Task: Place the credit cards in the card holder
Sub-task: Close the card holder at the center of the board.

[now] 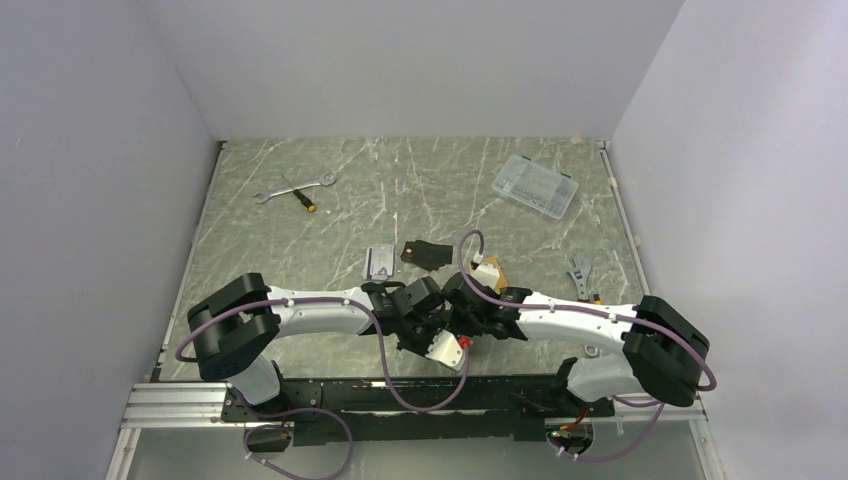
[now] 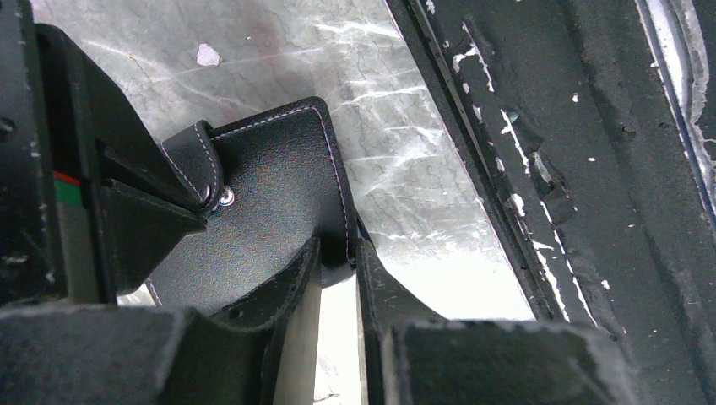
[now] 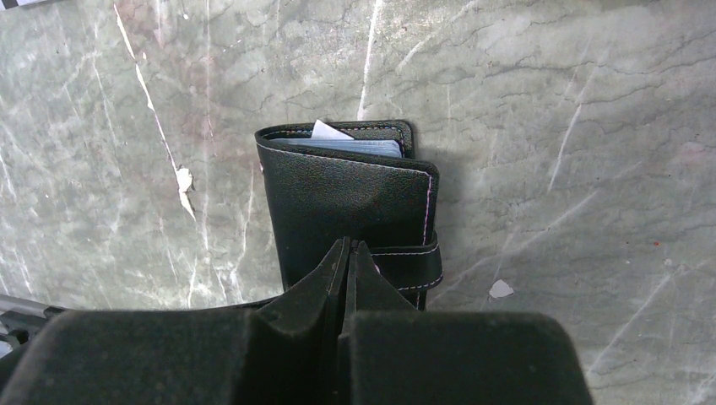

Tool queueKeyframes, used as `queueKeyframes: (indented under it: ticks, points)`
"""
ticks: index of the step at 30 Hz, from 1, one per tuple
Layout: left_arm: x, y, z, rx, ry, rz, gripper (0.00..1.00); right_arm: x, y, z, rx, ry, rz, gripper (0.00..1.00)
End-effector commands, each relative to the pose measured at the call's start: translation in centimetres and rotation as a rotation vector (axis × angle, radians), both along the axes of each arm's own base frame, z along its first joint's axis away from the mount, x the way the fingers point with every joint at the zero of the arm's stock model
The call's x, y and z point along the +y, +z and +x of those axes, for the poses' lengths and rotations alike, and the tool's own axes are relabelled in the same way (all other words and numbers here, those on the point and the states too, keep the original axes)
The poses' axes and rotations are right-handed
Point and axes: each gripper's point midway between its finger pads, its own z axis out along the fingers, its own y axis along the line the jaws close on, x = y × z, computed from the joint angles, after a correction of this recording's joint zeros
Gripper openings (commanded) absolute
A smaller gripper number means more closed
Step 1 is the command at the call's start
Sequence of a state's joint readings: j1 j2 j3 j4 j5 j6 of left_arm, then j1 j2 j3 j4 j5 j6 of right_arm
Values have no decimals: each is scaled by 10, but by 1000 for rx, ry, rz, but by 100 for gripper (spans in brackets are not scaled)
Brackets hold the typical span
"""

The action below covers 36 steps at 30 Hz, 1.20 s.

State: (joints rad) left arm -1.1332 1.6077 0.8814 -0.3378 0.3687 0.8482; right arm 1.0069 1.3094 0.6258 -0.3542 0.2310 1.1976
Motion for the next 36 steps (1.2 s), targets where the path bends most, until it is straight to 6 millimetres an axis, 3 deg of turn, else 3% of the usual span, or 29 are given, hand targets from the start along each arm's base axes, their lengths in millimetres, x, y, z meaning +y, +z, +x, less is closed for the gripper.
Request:
queueKeyframes:
  ticks: [1, 36]
  points:
    - [13, -13, -5, 30, 11, 78, 22, -13, -26, -28, 87, 54, -93, 0]
    - [13, -15, -5, 40, 11, 94, 17, -48, -39, -51, 148, 70, -176, 0]
